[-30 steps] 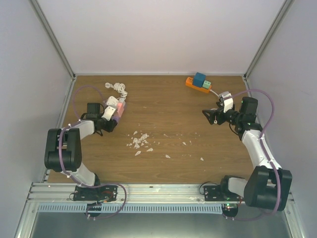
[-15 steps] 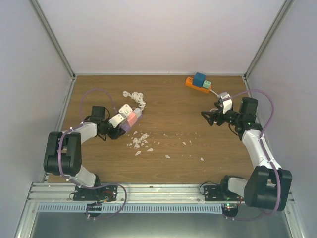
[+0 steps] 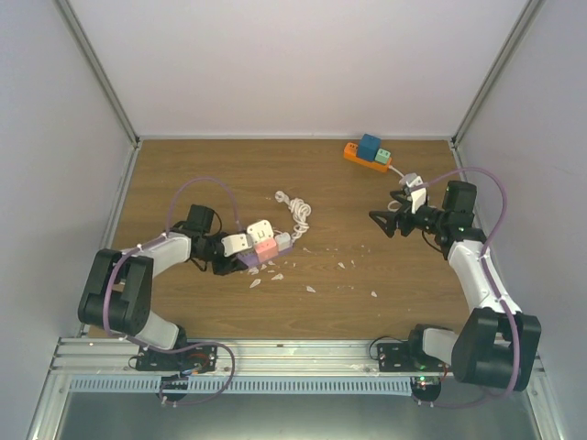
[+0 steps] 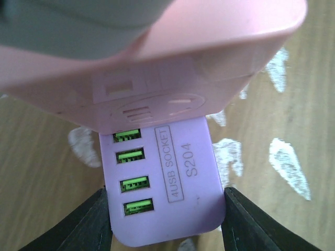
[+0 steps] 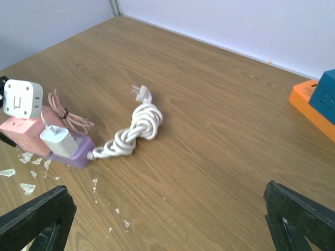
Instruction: Pull the plug off the socket
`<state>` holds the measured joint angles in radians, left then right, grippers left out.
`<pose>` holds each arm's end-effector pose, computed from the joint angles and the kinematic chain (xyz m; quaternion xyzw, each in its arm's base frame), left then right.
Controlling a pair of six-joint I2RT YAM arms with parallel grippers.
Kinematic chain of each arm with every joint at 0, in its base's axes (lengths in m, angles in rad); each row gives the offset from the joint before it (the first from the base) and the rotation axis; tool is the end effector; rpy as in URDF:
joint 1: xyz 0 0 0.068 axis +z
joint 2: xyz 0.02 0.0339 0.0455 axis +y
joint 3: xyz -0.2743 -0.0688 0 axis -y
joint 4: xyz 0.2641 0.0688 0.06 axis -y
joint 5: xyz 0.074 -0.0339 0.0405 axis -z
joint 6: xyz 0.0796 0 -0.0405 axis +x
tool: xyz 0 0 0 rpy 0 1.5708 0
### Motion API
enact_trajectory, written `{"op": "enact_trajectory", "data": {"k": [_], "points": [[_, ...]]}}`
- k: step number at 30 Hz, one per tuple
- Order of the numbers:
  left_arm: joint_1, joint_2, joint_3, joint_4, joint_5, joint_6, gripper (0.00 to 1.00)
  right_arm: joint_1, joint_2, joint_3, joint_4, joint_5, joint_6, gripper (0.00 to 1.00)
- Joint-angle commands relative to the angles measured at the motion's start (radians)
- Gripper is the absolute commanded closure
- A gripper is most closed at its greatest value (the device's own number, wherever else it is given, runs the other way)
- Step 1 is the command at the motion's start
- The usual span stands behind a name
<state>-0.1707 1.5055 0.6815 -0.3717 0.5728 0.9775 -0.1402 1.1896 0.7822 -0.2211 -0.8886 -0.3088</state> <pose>0.2658 -0.0896 0.1031 0.5561 0.7627 -0.1851 0.2734 0.2905 0.0214 0.2455 -0.2622 0.7853 0.2821 0.4848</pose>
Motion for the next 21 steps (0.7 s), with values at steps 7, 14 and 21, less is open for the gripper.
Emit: {"op": "enact_trajectory", "data": {"k": [7, 14, 21], "points": [[-0.157, -0.040, -0.038, -0.158, 0.103, 0.183, 0.55, 0.008, -0.039, -0.009, -0.052, -0.148, -0.099, 0.00], [-0.242, 0.028, 0.007, -0.223, 0.111, 0.271, 0.55, 0.010, -0.043, -0.012, -0.107, -0.230, -0.173, 0.00], [-0.267, 0.089, 0.076, -0.209, 0.121, 0.219, 0.47, 0.011, -0.047, -0.019, -0.132, -0.252, -0.215, 0.00]]}}
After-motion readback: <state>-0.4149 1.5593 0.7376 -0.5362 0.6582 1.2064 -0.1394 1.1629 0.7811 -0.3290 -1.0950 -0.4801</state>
